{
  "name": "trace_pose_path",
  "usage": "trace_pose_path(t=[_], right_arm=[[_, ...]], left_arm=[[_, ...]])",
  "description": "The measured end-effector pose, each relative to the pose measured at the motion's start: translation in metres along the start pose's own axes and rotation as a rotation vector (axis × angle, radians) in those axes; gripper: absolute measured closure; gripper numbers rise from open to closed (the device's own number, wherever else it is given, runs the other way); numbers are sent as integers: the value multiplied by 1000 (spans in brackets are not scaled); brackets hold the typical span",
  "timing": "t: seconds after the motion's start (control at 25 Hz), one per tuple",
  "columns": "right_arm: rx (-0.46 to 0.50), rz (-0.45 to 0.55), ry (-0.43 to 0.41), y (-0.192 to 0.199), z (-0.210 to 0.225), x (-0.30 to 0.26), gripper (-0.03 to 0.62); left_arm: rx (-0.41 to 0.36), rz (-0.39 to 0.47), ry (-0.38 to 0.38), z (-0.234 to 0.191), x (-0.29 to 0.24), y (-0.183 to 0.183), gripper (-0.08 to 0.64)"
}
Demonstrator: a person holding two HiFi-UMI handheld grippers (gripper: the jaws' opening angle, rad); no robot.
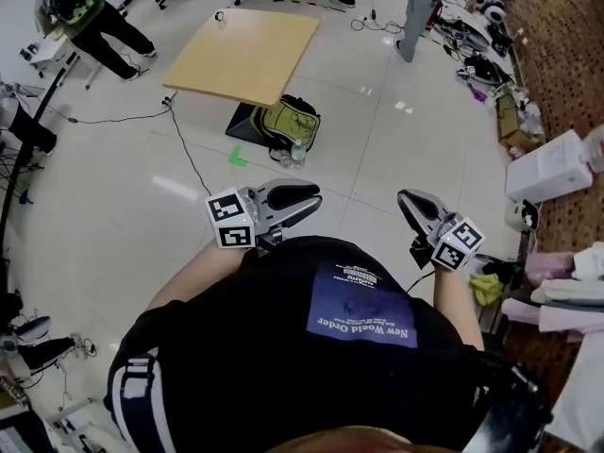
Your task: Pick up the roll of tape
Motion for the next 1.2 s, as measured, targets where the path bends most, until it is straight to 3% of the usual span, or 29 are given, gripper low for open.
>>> trace_pose_path(t=[0.28,0.56,0.76,1.0,1.2], right_arm=[[43,-61,-67,-43,41,-102,604],[42,-57,-61,-93,84,-194,604],[-3,-30,-59,-116,128,-243,604],[-12,-64,-101,-149,179,-299,604],[0,-117,-218,-185,257,-343,604]], left_arm=[[-5,35,-42,-87,17,-10,477],[-20,13,-25,-215,29,-46,477],[-26,-2,-25,-284,30,-60,477],[-11,-10,-99,-351,32,-74,477],[-43,-10,-229,-404,2,-73,477]])
Point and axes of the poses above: the fingertips, and each gripper's own axes: x backward along the fingers, z to its right, y out of its underside, the point moved 7 cm from there along x, backward along the fingers, and after that the axes turned 14 degrees about -x, right-handed, at the moved point
